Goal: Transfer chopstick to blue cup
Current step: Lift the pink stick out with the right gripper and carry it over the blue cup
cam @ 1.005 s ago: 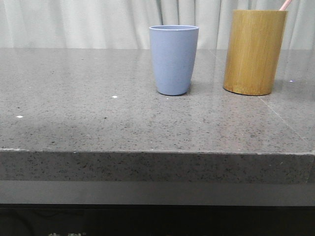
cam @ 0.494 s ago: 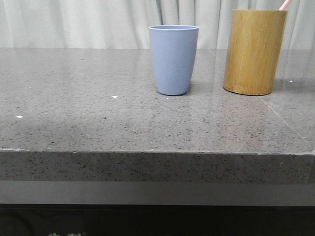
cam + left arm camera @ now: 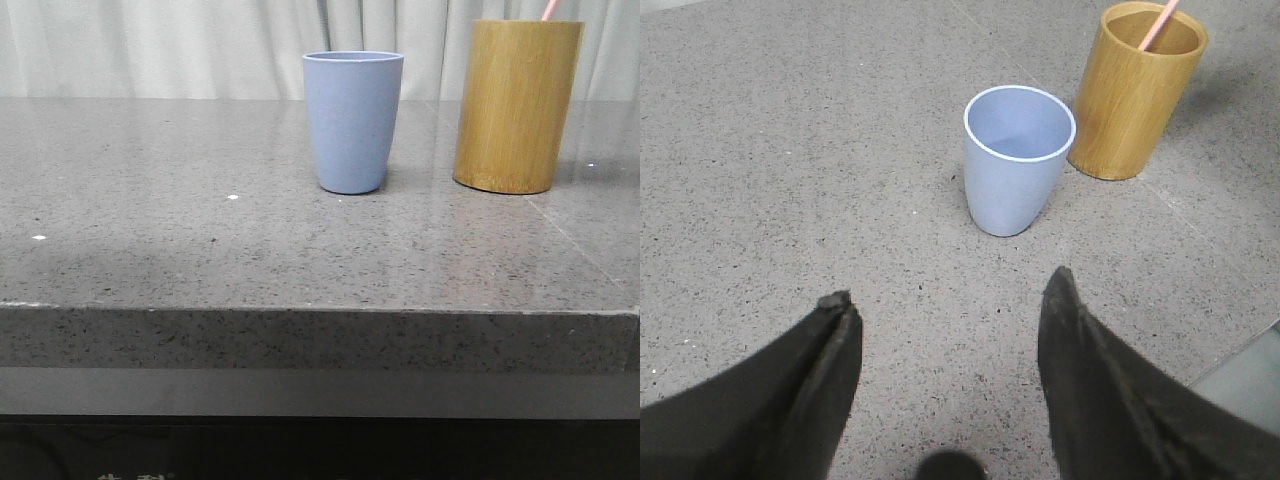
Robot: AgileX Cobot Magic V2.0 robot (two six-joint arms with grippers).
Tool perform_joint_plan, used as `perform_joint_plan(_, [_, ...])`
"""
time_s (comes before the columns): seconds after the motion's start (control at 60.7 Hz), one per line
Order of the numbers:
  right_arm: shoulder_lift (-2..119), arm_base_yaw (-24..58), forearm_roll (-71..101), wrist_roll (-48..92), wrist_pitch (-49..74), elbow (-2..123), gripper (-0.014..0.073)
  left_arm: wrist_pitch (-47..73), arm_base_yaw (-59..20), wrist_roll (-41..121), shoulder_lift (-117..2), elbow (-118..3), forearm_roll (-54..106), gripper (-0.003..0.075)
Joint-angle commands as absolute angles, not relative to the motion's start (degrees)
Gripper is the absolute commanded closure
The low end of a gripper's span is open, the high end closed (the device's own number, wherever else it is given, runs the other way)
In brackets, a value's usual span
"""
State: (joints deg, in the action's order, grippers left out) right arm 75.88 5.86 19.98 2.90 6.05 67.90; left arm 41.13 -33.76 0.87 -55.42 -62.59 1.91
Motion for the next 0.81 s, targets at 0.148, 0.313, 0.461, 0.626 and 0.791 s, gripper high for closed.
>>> perform_joint_plan(0.148, [73.8, 6.2, 12.0, 4.1, 19.0, 88.9, 0.0710, 36.8, -33.6, 0.5, -54.7, -64.2, 1.7, 0.0319])
perform_joint_plan(0.313, [73.9, 10.9, 13.0, 4.1, 24.6, 97.3, 0.0710, 36.7, -33.6, 0.5, -54.7, -64.2, 1.7, 0.0319])
perform_joint_plan(0.461, [74.6, 18.3, 13.1, 4.3, 22.8, 97.8, 0.0710, 36.6, -33.6, 0.5, -54.7, -64.2, 1.7, 0.0319])
perform_joint_plan(0.626, [78.2, 24.0, 13.0, 5.9, 22.3, 97.8, 0.0710, 36.4, -33.6, 0.5, -54.7, -64.2, 1.6, 0.0319])
perform_joint_plan(0.791, [83.8, 26.0, 12.7, 7.0, 22.3, 97.8, 0.0710, 36.4, -33.6, 0.5, -54.7, -64.2, 1.6, 0.0319])
